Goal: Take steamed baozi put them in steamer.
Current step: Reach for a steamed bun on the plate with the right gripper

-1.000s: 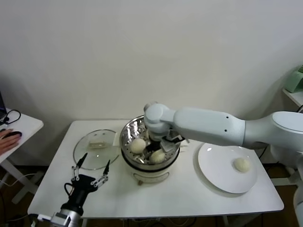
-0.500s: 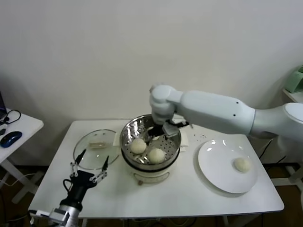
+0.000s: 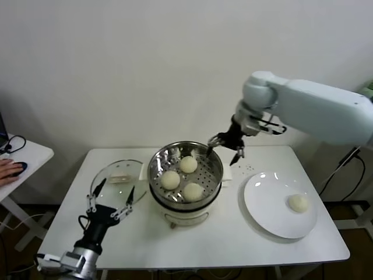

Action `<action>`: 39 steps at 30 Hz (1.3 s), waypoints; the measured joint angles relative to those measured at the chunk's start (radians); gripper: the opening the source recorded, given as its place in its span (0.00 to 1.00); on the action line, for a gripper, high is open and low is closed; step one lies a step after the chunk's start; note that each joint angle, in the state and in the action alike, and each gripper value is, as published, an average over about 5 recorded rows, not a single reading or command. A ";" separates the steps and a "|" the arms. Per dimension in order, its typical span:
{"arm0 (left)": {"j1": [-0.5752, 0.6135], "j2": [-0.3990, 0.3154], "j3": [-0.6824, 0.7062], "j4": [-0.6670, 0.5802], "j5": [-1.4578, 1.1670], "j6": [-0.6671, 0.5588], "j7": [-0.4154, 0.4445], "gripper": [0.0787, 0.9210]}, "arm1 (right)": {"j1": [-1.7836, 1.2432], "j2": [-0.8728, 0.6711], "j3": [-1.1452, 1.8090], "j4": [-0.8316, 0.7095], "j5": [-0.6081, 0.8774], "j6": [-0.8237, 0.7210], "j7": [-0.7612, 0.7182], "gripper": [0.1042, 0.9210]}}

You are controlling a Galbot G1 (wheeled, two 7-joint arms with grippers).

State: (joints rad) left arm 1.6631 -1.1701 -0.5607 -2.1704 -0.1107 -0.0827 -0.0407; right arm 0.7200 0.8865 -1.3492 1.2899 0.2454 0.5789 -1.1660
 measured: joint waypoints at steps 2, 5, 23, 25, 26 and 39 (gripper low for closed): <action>-0.005 -0.002 0.002 0.003 -0.001 0.000 0.000 0.88 | 0.005 -0.046 -0.019 -0.019 0.044 -0.098 0.001 0.88; -0.008 -0.004 0.007 0.005 0.000 0.000 0.000 0.88 | -0.007 -0.113 -0.028 -0.046 0.076 -0.224 0.001 0.88; 0.001 -0.024 0.013 -0.032 0.026 0.023 -0.010 0.88 | -0.448 -0.363 0.279 -0.146 -0.169 -0.493 -0.018 0.88; 0.002 -0.025 0.010 -0.035 0.028 0.025 -0.013 0.88 | -0.495 -0.366 0.315 -0.160 -0.196 -0.503 -0.013 0.88; 0.003 -0.026 0.008 -0.036 0.030 0.026 -0.014 0.88 | -0.516 -0.365 0.332 -0.169 -0.209 -0.507 -0.009 0.88; 0.017 -0.031 -0.005 -0.039 0.044 0.029 -0.017 0.88 | -0.670 -0.293 0.460 -0.289 -0.316 -0.522 0.030 0.88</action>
State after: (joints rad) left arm 1.6801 -1.2012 -0.5656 -2.2096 -0.0664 -0.0532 -0.0578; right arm 0.0501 0.5940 -0.8896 1.0012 -0.0707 0.0567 -1.1364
